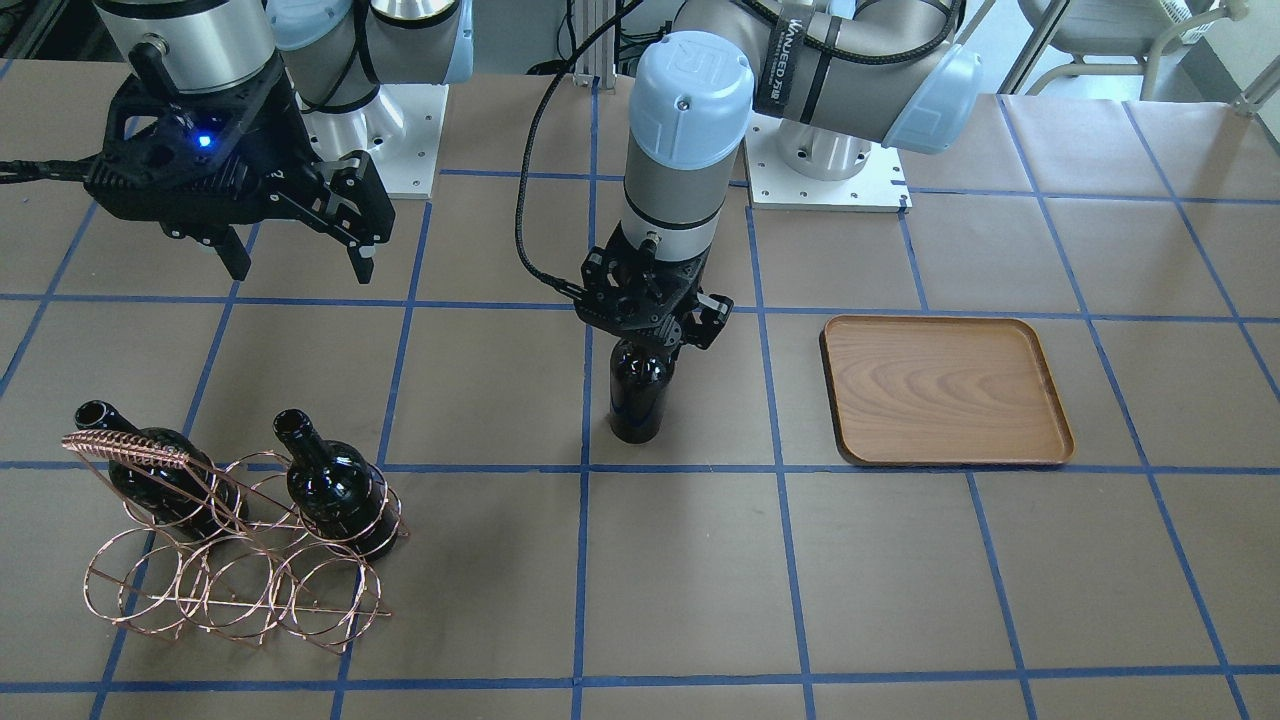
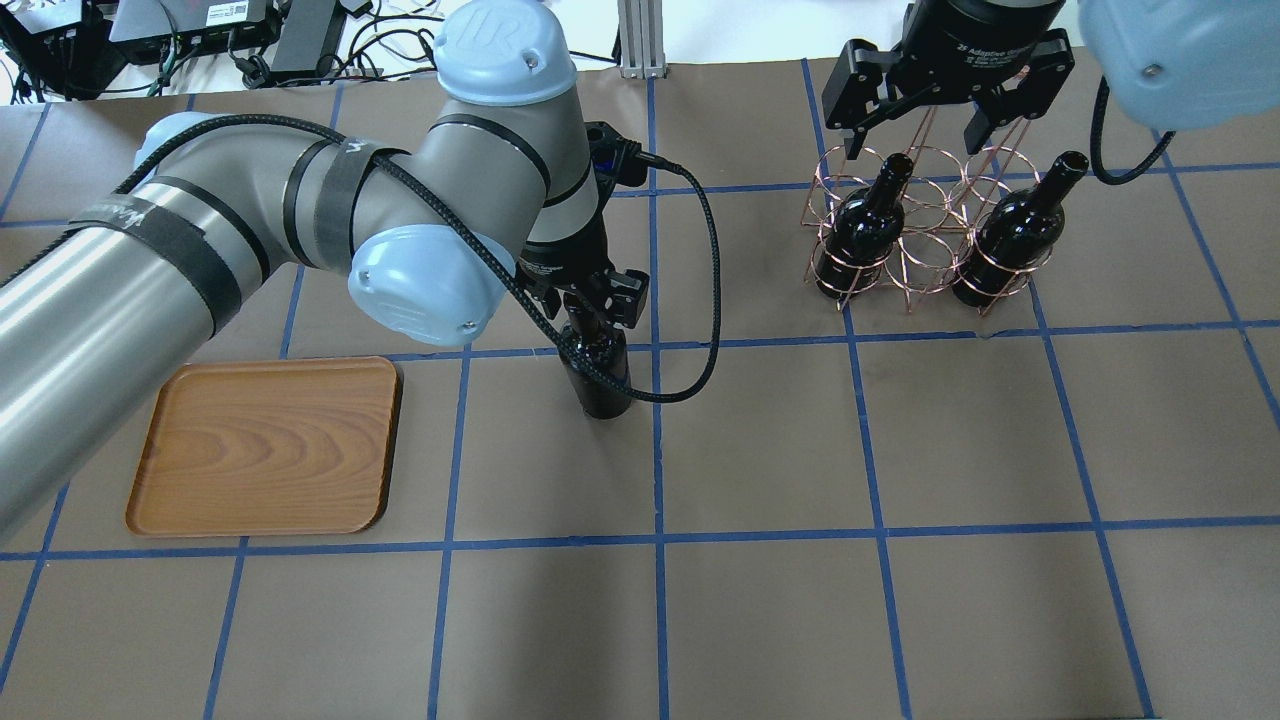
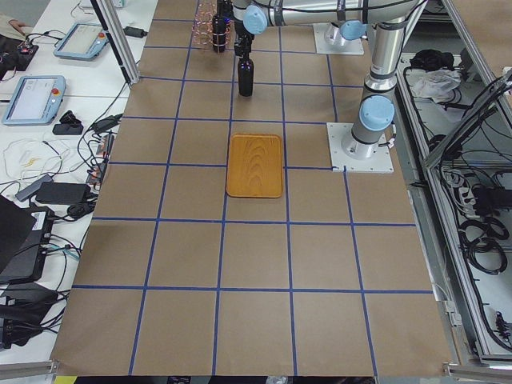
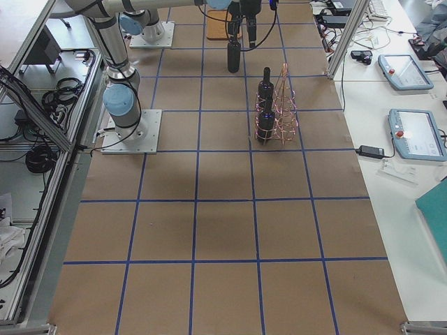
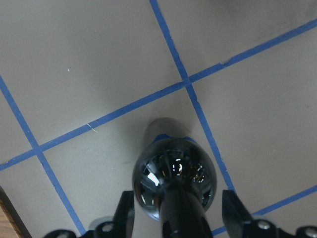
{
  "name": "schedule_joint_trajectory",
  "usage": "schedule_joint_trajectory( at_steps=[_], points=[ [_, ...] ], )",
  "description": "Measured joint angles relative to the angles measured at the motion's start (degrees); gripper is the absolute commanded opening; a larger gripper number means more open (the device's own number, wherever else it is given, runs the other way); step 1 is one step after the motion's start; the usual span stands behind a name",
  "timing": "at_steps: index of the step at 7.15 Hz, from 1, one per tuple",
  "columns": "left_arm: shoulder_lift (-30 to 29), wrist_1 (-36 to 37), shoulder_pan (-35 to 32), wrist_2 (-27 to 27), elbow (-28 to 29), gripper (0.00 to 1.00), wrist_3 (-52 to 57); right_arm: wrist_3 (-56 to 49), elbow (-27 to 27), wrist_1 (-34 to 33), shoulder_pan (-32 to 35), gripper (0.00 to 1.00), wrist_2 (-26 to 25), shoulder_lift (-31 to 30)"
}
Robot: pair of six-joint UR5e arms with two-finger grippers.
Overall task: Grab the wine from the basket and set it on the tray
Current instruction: 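Close the left gripper on the bottle neck, then lift the bottle with the left gripper and carry it over the tray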
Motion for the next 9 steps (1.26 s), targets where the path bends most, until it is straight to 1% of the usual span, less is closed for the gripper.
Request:
schedule_joint_trajectory(
  at_steps=[1, 5, 6, 7, 9],
  points=[
    [0.1, -0.2, 0.0, 0.0, 0.0, 0.0, 0.0, 0.0, 0.1, 0.0, 0.0, 1.0, 0.2, 0.0],
    [0.4, -0.2, 0.1, 0.0, 0.4, 0.0, 0.1, 0.0, 0.3, 0.0, 0.0, 1.0, 0.3, 0.0],
    [1.0, -1.2, 0.6, 1.2, 1.3, 0.0, 0.2, 0.0, 0.3, 0.0, 0.0, 1.0, 0.3, 0.0],
    [1.5, -3.7, 2.3, 3.0, 3.4, 0.0, 1.6, 0.0, 0.3, 0.0, 0.0, 1.0, 0.3, 0.0],
    [2.5, -9.3, 9.6, 4.5, 7.7, 0.0, 7.5, 0.0, 0.3, -0.1, 0.0, 1.0, 0.3, -0.1]
  ],
)
